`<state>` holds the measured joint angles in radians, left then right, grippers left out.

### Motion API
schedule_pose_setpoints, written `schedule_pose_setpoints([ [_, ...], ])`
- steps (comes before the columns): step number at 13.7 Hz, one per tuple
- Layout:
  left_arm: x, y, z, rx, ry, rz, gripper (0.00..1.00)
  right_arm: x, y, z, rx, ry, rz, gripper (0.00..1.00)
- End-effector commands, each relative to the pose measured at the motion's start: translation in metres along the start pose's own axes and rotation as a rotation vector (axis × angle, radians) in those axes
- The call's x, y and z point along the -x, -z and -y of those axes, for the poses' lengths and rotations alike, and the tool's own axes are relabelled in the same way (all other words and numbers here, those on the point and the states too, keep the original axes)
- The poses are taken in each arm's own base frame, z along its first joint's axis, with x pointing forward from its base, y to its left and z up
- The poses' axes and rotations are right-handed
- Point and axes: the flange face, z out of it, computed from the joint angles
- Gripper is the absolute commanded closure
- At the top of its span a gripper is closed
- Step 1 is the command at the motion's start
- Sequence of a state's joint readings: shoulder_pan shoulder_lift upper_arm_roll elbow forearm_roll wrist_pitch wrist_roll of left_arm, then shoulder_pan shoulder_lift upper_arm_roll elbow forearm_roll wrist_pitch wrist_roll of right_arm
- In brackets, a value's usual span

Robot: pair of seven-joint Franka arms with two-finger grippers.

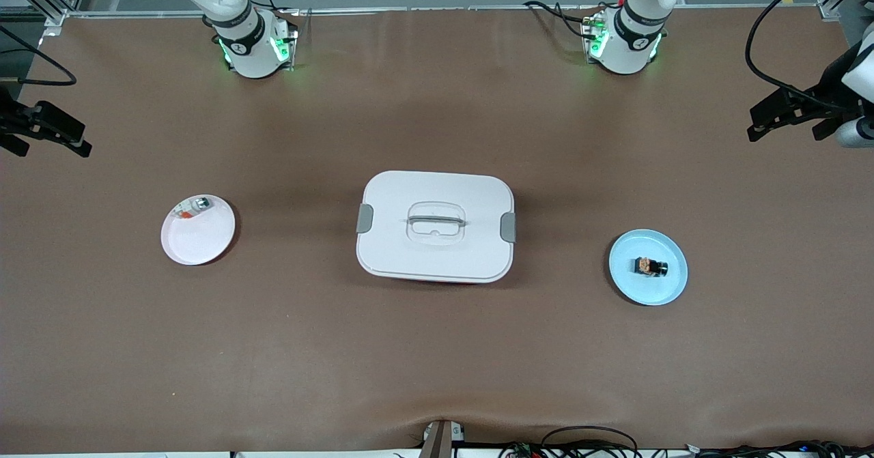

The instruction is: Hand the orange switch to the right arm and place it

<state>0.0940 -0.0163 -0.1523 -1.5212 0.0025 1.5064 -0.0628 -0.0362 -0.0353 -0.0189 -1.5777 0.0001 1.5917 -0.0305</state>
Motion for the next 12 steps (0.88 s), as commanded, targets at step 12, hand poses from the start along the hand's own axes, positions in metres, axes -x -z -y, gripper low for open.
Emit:
schedule_pose_setpoints([
  [12, -0.067, -0.119, 0.007, 0.006, -0.010, -0.005, 0.00, -0.003, 0.006, 0.001, 0.019, -0.008, -0.001, 0.00],
])
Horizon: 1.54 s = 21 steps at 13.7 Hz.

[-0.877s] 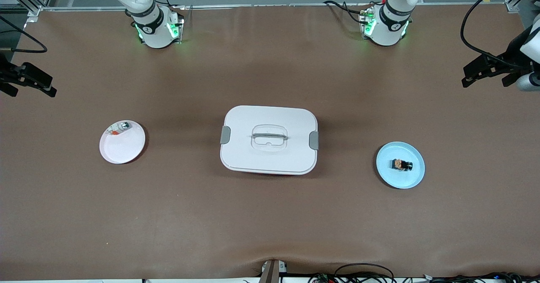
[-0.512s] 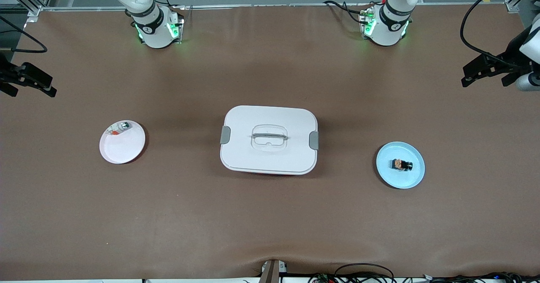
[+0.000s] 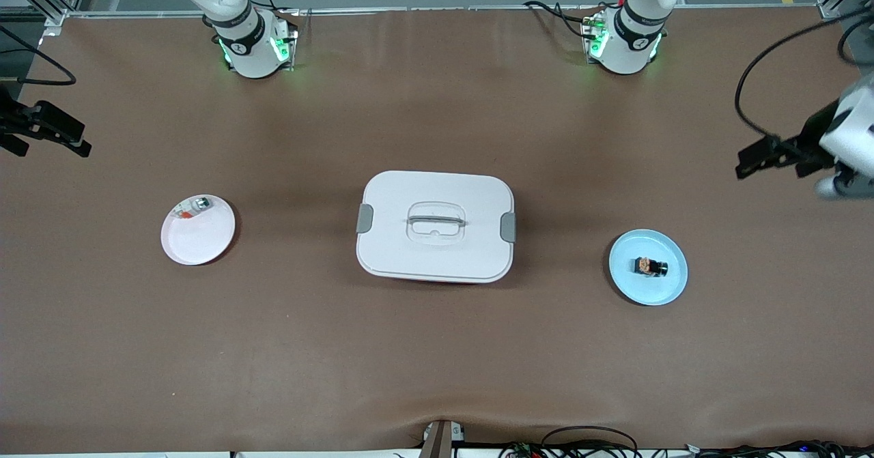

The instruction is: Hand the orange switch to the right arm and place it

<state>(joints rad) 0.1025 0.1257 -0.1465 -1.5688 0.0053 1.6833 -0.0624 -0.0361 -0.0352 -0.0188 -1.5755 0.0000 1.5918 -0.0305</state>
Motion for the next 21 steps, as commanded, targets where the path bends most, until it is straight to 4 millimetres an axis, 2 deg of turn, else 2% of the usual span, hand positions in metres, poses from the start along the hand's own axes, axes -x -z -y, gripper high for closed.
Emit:
schedule_pose_setpoints([
  [1, -0.015, -0.055, -0.005, -0.026, -0.033, -0.028, 0.00, -0.003, 0.005, 0.000, 0.019, -0.006, 0.001, 0.00],
  [5, -0.027, -0.151, -0.016, -0.016, -0.088, -0.058, 0.00, -0.003, 0.005, 0.000, 0.019, -0.009, 0.001, 0.00],
  [9, -0.036, -0.216, -0.015, -0.015, -0.205, -0.063, 0.00, -0.003, 0.006, 0.000, 0.019, -0.009, 0.000, 0.00],
  [15, -0.040, -0.298, -0.016, -0.058, -0.304, -0.094, 0.00, -0.003, 0.005, 0.000, 0.019, -0.008, 0.001, 0.00],
  [19, -0.038, -0.332, -0.018, -0.047, -0.315, -0.066, 0.00, -0.003, 0.006, 0.000, 0.019, -0.009, 0.000, 0.00],
  [21, -0.037, -0.339, -0.018, -0.066, -0.343, -0.070, 0.00, -0.003, 0.005, 0.000, 0.019, -0.009, 0.001, 0.00],
])
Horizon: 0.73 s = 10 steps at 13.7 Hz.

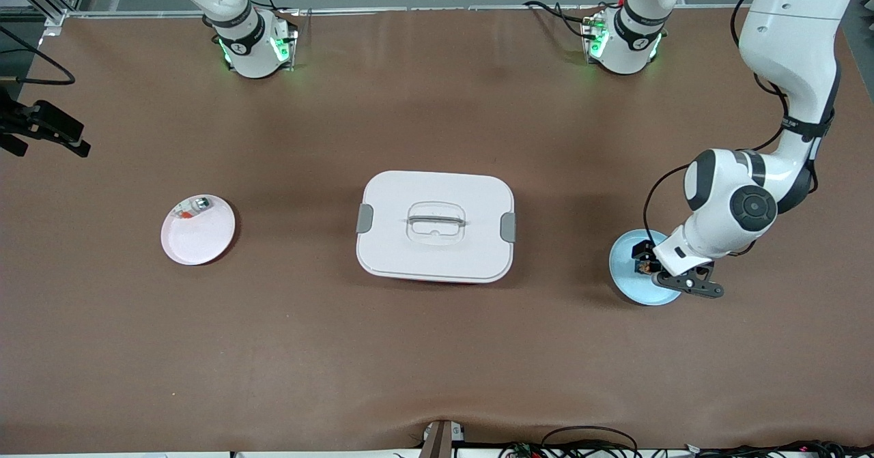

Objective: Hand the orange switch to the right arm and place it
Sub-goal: 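Lower the left gripper onto the orange switch on the blue plate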

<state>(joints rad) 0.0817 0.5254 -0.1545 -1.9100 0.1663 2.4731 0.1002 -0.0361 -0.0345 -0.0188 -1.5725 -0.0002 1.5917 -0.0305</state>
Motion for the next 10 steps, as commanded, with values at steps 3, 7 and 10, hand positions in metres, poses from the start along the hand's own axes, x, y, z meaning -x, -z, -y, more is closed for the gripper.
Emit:
schedule_pose_setpoints([
  [3, 0.005, -0.014, 0.000, -0.027, -0.057, -0.014, 0.00, -0.003, 0.004, 0.000, 0.018, -0.009, 0.003, 0.00],
  [7, 0.007, -0.030, -0.001, -0.018, -0.056, -0.026, 0.00, -0.003, 0.004, 0.000, 0.018, -0.008, 0.003, 0.00],
  [10, 0.008, -0.034, -0.001, -0.021, -0.061, -0.022, 0.02, -0.003, 0.004, 0.000, 0.018, -0.008, 0.003, 0.00],
])
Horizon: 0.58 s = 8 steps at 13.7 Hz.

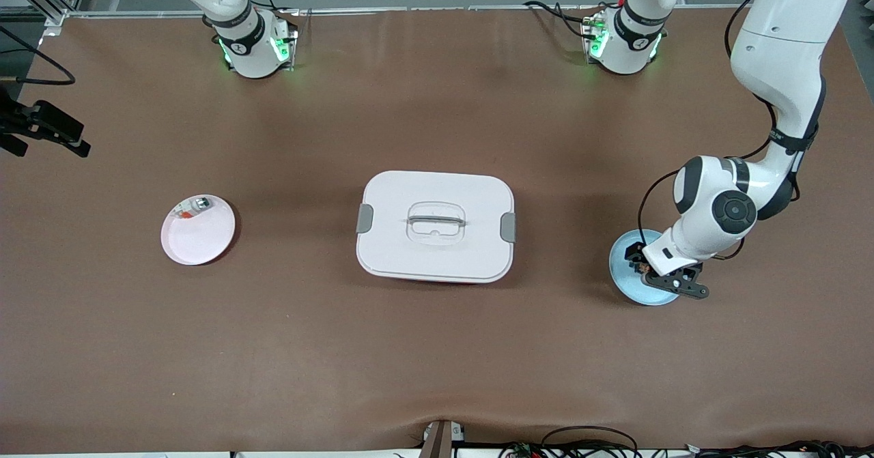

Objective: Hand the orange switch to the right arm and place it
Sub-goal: 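Lower the left gripper onto the orange switch on the blue plate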

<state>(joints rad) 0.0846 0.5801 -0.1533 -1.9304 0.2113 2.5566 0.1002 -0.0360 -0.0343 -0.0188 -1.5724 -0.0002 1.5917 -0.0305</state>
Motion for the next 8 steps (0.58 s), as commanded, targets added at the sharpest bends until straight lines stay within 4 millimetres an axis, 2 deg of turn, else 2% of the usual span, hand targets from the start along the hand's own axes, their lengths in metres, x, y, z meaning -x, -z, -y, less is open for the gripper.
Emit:
schedule_pose_setpoints([
  [1, 0.0012, 0.0015, 0.0027, -0.011, -0.022, -0.014, 0.03, -0.0027, 0.0037, -0.0004, 0.018, -0.009, 0.003, 0.00],
  [4, 0.0055, -0.0024, 0.0029, -0.008, -0.004, -0.004, 0.07, -0.0026, 0.0051, 0.0004, 0.018, -0.008, 0.002, 0.00],
  [6, 0.0087, -0.0053, 0.0027, -0.006, -0.003, 0.005, 0.16, -0.0026, 0.0051, 0.0013, 0.018, -0.006, 0.002, 0.00],
  [8, 0.0103, -0.0070, 0.0050, -0.006, 0.003, 0.008, 0.18, -0.0026, 0.0051, 0.0004, 0.018, -0.008, 0.002, 0.00],
])
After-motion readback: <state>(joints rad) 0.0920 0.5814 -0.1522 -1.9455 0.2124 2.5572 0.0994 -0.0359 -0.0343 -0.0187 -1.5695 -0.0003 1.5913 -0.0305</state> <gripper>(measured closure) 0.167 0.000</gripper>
